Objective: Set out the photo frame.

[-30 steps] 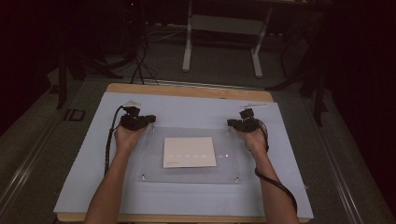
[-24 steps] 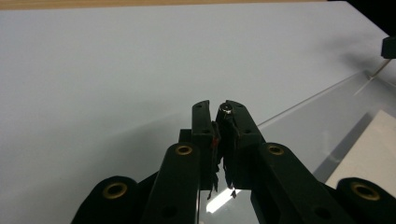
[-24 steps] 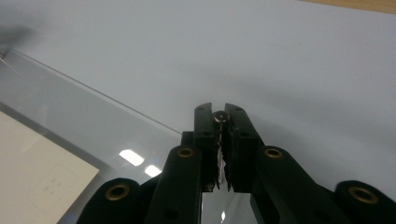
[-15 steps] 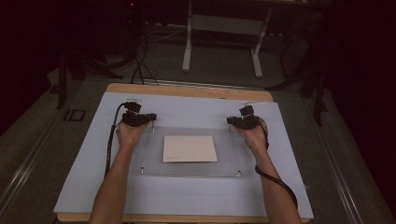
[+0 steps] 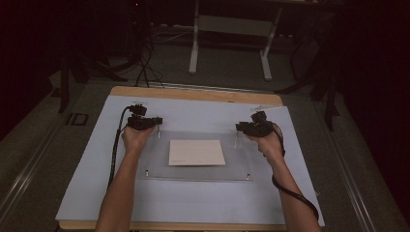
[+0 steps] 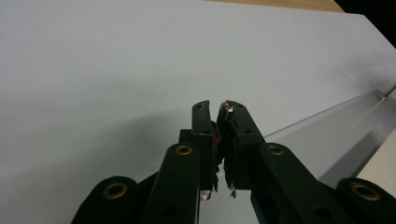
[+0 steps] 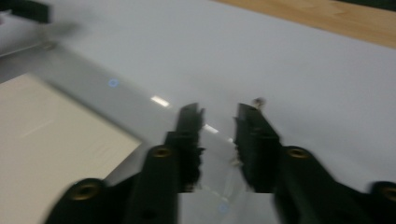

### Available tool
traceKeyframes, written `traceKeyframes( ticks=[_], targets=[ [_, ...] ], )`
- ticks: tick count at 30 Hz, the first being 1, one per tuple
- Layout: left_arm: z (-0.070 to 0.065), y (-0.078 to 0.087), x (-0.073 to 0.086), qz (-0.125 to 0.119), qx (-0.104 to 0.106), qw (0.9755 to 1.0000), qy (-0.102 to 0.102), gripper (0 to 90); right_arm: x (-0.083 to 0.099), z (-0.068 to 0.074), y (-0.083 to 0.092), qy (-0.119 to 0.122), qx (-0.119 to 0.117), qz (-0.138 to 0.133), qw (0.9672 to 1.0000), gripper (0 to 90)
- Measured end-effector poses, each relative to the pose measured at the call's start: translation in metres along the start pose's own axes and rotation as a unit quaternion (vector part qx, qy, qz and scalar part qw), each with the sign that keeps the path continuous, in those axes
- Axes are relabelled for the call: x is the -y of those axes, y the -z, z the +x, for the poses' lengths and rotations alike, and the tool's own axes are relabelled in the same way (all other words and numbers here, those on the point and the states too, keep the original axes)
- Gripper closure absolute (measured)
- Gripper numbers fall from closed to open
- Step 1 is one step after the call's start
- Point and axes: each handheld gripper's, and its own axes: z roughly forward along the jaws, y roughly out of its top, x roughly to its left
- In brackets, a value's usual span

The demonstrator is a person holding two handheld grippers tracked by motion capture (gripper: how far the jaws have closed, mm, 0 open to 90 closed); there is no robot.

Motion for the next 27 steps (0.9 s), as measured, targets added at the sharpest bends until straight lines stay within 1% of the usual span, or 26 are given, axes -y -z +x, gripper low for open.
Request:
traceKeyframes(
  ticks=[2, 3, 4, 5, 7, 8, 9, 10, 11, 12, 17, 18, 19, 20, 21, 23, 24, 25, 26, 27],
  targets=[
    [0.0, -0.001, -0.001, 0.003, -0.002, 1.0, 0.0, 83.9, 0.002, 0.006, 0.004, 0.012, -0.004, 0.006, 0.9999, 84.8],
    [-0.001, -0.001, -0.003, 0.009, -0.007, 0.9999, -0.002, 84.1, 0.004, 0.013, 0.008, 0.014, -0.018, 0.012, 0.9997, 89.6],
    [-0.001, -0.001, -0.003, 0.009, -0.007, 0.9999, -0.002, 84.2, 0.004, 0.013, 0.008, 0.014, -0.018, 0.012, 0.9997, 89.6],
    [-0.001, -0.001, -0.003, 0.011, -0.007, 0.9999, -0.002, 84.2, 0.006, 0.016, 0.01, 0.015, -0.025, 0.012, 0.9995, 89.8],
    [-0.001, -0.002, -0.003, 0.009, -0.006, 0.9999, 0.001, 84.1, 0.01, 0.026, 0.016, 0.027, -0.038, 0.012, 0.9988, 89.8],
    [-0.001, -0.002, -0.003, 0.009, -0.006, 0.9999, 0.001, 84.1, 0.01, 0.026, 0.016, 0.027, -0.038, 0.012, 0.9988, 89.8],
    [-0.001, -0.002, -0.004, 0.01, -0.007, 0.9999, 0.002, 84.1, 0.012, 0.032, 0.02, 0.031, -0.047, 0.008, 0.9984, 89.9],
    [-0.001, -0.002, -0.004, 0.01, -0.007, 0.9999, 0.002, 84.2, 0.012, 0.032, 0.02, 0.031, -0.047, 0.008, 0.9984, 89.9],
    [0.0, -0.002, -0.004, 0.01, -0.005, 0.9999, 0.005, 84.1, 0.013, 0.038, 0.024, 0.034, -0.051, 0.006, 0.9981, 89.9],
    [0.0, -0.002, -0.004, 0.01, -0.005, 0.9999, 0.005, 84.1, 0.013, 0.038, 0.024, 0.034, -0.051, 0.006, 0.9981, 89.9],
    [0.0, -0.004, -0.004, 0.008, -0.005, 0.9999, 0.011, 84.1, 0.016, 0.054, 0.036, 0.047, -0.063, -0.001, 0.9969, 89.9],
    [0.0, -0.004, -0.004, 0.008, -0.005, 0.9999, 0.011, 84.1, 0.016, 0.054, 0.036, 0.047, -0.063, -0.001, 0.9969, 89.9],
    [0.001, -0.004, -0.004, 0.008, -0.004, 0.9999, 0.012, 84.1, 0.017, 0.058, 0.039, 0.052, -0.066, 0.001, 0.9965, 89.9],
    [0.001, -0.004, -0.004, 0.008, -0.004, 0.9999, 0.013, 84.1, 0.019, 0.067, 0.044, 0.058, -0.074, -0.001, 0.9955, 89.9],
    [0.001, -0.004, -0.004, 0.009, -0.004, 0.9999, 0.013, 84.1, 0.02, 0.07, 0.047, 0.061, -0.079, -0.002, 0.995, 89.9],
    [0.001, -0.004, -0.004, 0.008, -0.004, 0.9999, 0.013, 84.1, 0.021, 0.073, 0.049, 0.064, -0.082, -0.002, 0.9945, 89.9],
    [0.001, -0.005, -0.004, 0.008, -0.002, 0.9999, 0.015, 84.1, 0.023, 0.078, 0.052, 0.069, -0.088, -0.002, 0.9937, 89.9],
    [0.001, -0.005, -0.004, 0.008, -0.002, 0.9999, 0.015, 84.1, 0.023, 0.078, 0.052, 0.069, -0.088, -0.002, 0.9937, 89.9],
    [0.002, -0.005, -0.004, 0.007, -0.002, 0.9998, 0.017, 84.1, 0.024, 0.083, 0.056, 0.073, -0.095, -0.002, 0.9928, 89.9],
    [0.002, -0.005, -0.004, 0.007, -0.002, 0.9998, 0.017, 84.1, 0.024, 0.083, 0.056, 0.073, -0.095, -0.002, 0.9928, 89.9]
  ],
)
